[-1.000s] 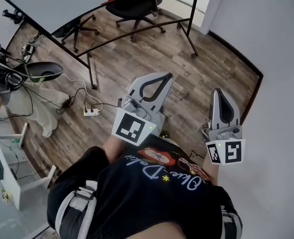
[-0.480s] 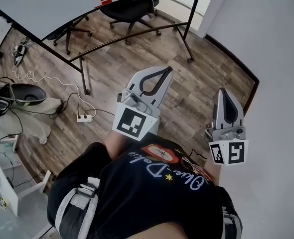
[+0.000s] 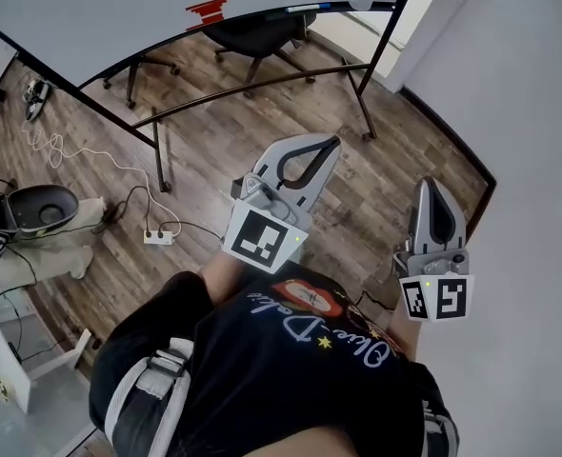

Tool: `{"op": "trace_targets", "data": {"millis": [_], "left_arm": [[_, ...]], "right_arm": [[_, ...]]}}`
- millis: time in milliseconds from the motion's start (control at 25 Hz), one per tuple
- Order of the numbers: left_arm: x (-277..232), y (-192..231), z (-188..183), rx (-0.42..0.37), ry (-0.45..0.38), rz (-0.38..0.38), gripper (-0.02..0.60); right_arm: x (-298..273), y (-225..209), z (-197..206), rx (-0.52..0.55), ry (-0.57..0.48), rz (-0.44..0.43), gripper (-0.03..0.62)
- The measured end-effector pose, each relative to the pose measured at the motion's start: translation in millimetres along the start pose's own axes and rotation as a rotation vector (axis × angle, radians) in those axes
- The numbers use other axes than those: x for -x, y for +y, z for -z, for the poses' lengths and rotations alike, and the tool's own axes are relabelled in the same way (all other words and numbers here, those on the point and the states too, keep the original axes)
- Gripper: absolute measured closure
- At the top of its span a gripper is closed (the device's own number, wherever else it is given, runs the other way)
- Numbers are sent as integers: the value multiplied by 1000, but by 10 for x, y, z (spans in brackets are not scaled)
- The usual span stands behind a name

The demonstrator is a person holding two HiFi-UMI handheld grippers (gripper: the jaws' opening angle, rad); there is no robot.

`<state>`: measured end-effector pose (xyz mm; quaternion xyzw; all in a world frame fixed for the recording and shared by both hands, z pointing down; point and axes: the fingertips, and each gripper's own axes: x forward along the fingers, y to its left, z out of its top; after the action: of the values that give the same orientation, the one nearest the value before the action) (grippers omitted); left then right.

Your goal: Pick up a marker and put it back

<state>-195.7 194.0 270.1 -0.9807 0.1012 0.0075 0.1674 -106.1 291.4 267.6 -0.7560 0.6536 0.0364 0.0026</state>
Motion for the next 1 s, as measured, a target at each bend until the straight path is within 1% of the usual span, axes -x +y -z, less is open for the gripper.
{"op": "trace_targets", "data": {"millis": [480, 800, 1000], "left_arm": [[-401, 634, 262, 17, -33, 10, 578], [-531, 1078, 421, -9, -33, 1, 578], [-600, 1190, 521, 10, -34, 9, 578]], "right_arm": [[-743, -114, 36, 27, 8, 20, 594], [-1240, -93, 85, 26, 6, 18, 594], [-1391, -91, 113, 36, 22, 20, 594]]}}
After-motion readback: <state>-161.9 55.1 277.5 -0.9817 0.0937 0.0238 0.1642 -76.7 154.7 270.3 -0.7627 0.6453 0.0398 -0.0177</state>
